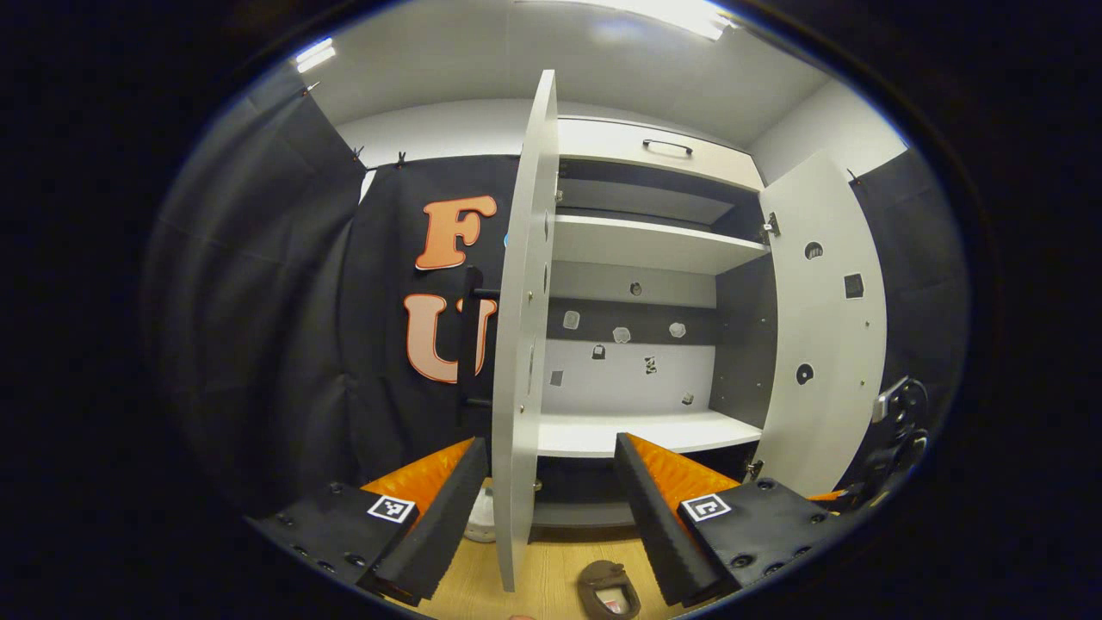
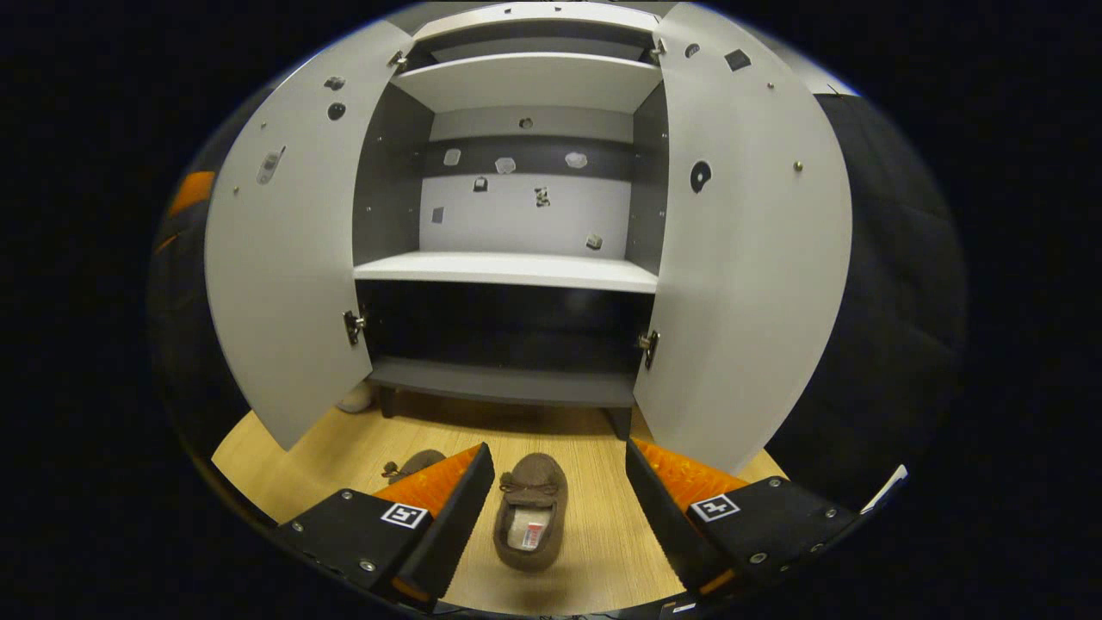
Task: Grab one shoe with the right hand and put it into the shoe cabinet, grab the other shoe with the left hand and put it into the shoe cabinet; then close the right door with the right hand and the left door with the left hand.
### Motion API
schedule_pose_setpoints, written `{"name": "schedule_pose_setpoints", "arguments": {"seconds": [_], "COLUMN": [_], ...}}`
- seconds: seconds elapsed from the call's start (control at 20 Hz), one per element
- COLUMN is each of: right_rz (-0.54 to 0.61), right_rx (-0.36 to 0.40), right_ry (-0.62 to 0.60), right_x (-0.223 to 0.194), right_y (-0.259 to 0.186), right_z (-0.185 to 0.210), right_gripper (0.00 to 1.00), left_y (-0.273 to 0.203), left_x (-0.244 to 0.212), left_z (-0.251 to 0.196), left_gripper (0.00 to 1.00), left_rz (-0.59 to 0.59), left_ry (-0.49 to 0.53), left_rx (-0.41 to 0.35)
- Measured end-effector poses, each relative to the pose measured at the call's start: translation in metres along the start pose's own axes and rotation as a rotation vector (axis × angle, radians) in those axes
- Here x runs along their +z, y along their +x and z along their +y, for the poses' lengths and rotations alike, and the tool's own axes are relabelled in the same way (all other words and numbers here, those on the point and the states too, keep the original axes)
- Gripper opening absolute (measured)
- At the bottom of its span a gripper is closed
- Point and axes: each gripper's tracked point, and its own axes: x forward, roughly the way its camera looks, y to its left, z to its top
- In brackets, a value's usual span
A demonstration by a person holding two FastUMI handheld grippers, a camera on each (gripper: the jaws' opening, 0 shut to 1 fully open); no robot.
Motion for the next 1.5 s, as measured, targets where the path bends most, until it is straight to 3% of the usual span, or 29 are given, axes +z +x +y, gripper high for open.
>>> {"name": "schedule_pose_setpoints", "arguments": {"seconds": [0.45, 0.75, 0.85, 0.9, 0.95, 1.05, 1.15, 1.2, 1.5], "right_rz": [0.27, 0.396, 0.426, 0.434, 0.439, 0.45, 0.441, 0.44, 0.369], "right_rx": [-0.014, 0.009, 0.025, 0.034, 0.041, 0.045, 0.001, -0.008, 0.004], "right_ry": [0.048, 0.083, 0.102, 0.121, 0.139, 0.161, 0.158, 0.171, 0.179], "right_x": [-0.133, -0.18, -0.188, -0.189, -0.191, -0.19, -0.188, -0.184, -0.139], "right_y": [0.083, 0.11, 0.115, 0.117, 0.12, 0.122, 0.124, 0.124, 0.101], "right_z": [-0.006, -0.008, -0.004, 0.0, 0.002, 0.005, -0.004, -0.007, -0.007], "right_gripper": [0.9, 0.65, 0.66, 0.55, 0.55, 0.42, 0.23, 0.08, 0.02], "left_y": [-0.002, -0.002, -0.003, -0.003, -0.003, -0.002, -0.004, -0.005, -0.004], "left_x": [-0.011, -0.016, -0.017, -0.019, -0.02, -0.023, -0.025, -0.024, -0.023], "left_z": [0.011, 0.014, 0.014, 0.013, 0.014, 0.014, 0.015, 0.015, 0.012], "left_gripper": [0.96, 0.97, 0.96, 0.96, 0.96, 0.94, 0.94, 0.94, 0.94], "left_rz": [0.032, 0.045, 0.048, 0.051, 0.055, 0.06, 0.062, 0.062, 0.05], "left_ry": [0.019, 0.045, 0.049, 0.049, 0.049, 0.048, 0.051, 0.053, 0.05], "left_rx": [0.025, 0.04, 0.043, 0.043, 0.045, 0.048, 0.051, 0.052, 0.034]}}
